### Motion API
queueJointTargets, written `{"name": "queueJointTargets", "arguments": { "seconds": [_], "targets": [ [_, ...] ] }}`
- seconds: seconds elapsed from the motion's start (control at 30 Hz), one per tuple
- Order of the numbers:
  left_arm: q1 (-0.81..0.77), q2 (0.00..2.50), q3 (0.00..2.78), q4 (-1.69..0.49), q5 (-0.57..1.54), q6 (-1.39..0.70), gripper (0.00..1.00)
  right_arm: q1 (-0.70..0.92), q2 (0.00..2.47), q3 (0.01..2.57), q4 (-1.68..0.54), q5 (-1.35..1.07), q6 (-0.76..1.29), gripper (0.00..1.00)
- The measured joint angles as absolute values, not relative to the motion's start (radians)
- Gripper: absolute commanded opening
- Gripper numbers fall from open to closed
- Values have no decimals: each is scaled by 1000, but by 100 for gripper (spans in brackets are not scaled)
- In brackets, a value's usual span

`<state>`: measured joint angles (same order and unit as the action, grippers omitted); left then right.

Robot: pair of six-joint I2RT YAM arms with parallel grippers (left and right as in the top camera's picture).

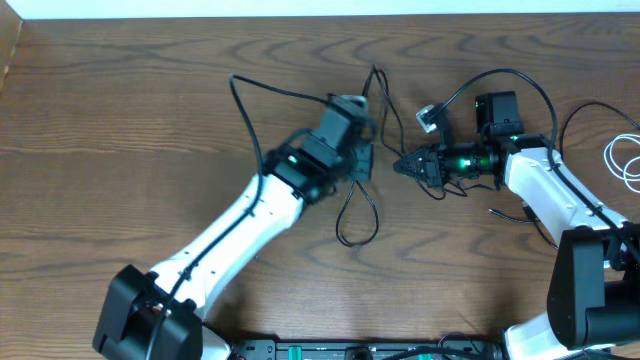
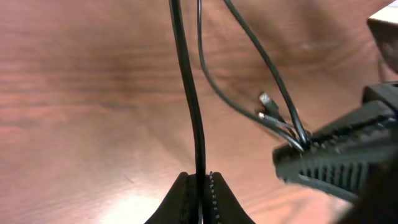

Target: Untangle cables

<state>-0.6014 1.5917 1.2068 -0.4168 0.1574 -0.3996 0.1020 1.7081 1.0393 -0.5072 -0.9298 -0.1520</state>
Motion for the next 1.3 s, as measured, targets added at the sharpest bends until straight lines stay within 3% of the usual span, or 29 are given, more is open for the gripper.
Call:
{"name": "queueJointTargets", "arguments": {
  "seconds": [0.03, 0.1, 0.2, 0.3, 0.37, 0.67, 0.87, 1.3],
  "targets": [
    [-579, 1592, 1207, -419, 205, -405, 9, 102, 1708, 1039, -507, -915, -144, 1],
    [-544, 1594, 1207, -423, 273, -407, 22, 102, 1708, 1039, -507, -897, -134, 1],
    [-500, 1594, 1207, -442, 350, -420, 29, 102, 1708, 1039, -507, -881, -125, 1],
    [-478, 1594, 1207, -461, 388, -416, 59, 102, 1708, 1039, -507, -872, -120, 1],
    [-473, 1594, 1207, -472, 403, -425, 66, 102, 1708, 1039, -506, -867, -119, 1],
    [-473, 1594, 1207, -491, 376, -426, 70, 103, 1708, 1039, -504, -862, -115, 1],
    [-473, 1594, 1206, -546, 204, -420, 85, 103, 1708, 1039, -504, -860, -113, 1],
    [-473, 1650, 1200, -572, 54, -403, 88, 103, 1708, 1039, -504, -860, -113, 2]
  ]
}}
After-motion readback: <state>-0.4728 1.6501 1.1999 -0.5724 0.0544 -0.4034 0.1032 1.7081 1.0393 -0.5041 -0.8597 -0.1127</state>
